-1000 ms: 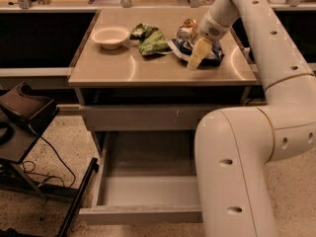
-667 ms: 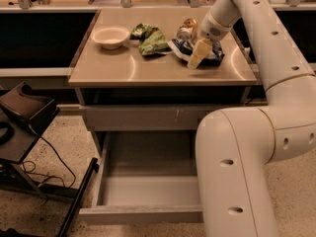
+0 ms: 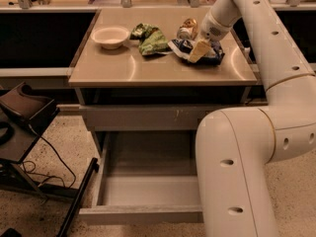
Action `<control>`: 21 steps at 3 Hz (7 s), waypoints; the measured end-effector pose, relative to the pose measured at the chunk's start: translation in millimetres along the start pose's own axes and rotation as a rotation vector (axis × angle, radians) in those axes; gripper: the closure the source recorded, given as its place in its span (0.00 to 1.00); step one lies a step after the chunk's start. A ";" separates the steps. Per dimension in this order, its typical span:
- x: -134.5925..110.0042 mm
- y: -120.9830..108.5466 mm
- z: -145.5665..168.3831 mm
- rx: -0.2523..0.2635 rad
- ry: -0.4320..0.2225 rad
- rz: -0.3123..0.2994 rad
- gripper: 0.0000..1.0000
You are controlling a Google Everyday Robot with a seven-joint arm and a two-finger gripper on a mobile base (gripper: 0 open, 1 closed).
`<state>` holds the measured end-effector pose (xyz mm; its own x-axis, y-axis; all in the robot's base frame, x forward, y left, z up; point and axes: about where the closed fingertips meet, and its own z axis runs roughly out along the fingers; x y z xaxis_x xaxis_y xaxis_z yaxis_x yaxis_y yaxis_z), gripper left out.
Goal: Place blue chip bag into middle drawer
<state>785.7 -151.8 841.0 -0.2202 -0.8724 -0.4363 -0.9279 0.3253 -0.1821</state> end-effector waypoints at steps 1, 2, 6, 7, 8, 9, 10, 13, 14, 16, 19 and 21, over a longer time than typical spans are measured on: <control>-0.2 0.0 0.2 0.000 0.000 0.000 0.88; -6.3 1.4 5.3 -0.005 0.001 -0.017 1.00; 55.1 42.9 -300.9 0.668 -0.130 0.214 1.00; 33.7 71.5 -336.6 0.742 -0.171 0.196 1.00; 33.7 71.6 -336.4 0.742 -0.171 0.196 1.00; 31.9 97.9 -291.7 0.640 -0.198 0.187 1.00; 46.4 154.0 -203.3 0.386 -0.241 0.186 1.00; 50.6 198.2 -116.8 0.206 -0.314 0.158 1.00; 51.8 220.7 -43.1 0.207 -0.313 0.117 1.00; 55.3 235.3 84.1 0.157 -0.372 0.108 1.00; 103.8 247.7 170.9 0.162 -0.403 0.181 1.00; 176.3 258.6 274.7 0.156 -0.392 0.306 1.00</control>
Offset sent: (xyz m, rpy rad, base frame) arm -0.0231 0.0175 -0.0061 -0.0191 0.0117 0.0412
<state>589.6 -121.2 475.0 -0.3175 -0.5366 -0.7818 -0.7764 0.6204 -0.1106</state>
